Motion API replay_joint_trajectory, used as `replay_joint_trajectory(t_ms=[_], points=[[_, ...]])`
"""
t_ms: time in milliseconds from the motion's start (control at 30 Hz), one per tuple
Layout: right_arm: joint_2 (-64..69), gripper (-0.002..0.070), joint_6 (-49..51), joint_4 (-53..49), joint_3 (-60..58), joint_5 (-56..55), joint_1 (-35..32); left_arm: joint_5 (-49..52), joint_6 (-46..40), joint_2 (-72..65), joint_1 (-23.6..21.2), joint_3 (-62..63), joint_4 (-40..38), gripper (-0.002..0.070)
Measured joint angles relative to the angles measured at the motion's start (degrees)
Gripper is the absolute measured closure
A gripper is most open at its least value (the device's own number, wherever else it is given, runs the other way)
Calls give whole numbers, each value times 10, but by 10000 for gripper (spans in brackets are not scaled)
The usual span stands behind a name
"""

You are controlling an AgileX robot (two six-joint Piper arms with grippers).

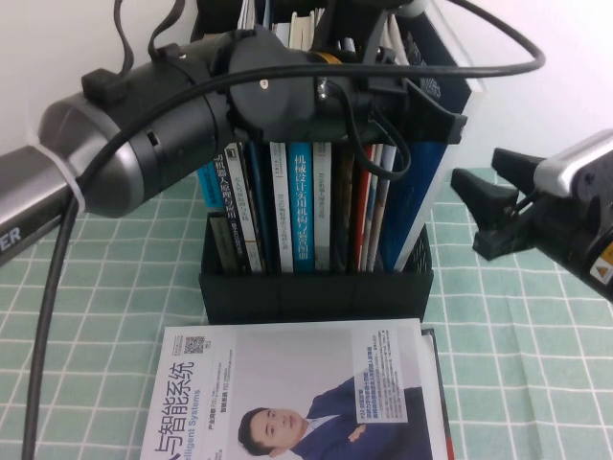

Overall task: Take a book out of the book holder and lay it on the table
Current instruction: Hold the bookshelf

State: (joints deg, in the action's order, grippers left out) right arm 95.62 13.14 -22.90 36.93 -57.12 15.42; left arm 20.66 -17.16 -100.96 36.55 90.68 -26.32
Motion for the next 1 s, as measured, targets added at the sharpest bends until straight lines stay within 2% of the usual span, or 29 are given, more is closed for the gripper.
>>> replay_joint_trajectory(t_ms=[100,300,833,933,1000], points=[[28,230,-2,29,19,1,1,1,0,0,-5,0,2,678],[54,230,17,-37,36,-21,3,4,1,0,-6,0,3,678],[85,230,38,-32,72,-59,3,4,3,0,-6,0,11,678],[93,258,40,-40,84,-74,3,4,3,0,-6,0,11,678],[95,323,40,-40,84,-78,3,4,3,0,-6,0,11,678]])
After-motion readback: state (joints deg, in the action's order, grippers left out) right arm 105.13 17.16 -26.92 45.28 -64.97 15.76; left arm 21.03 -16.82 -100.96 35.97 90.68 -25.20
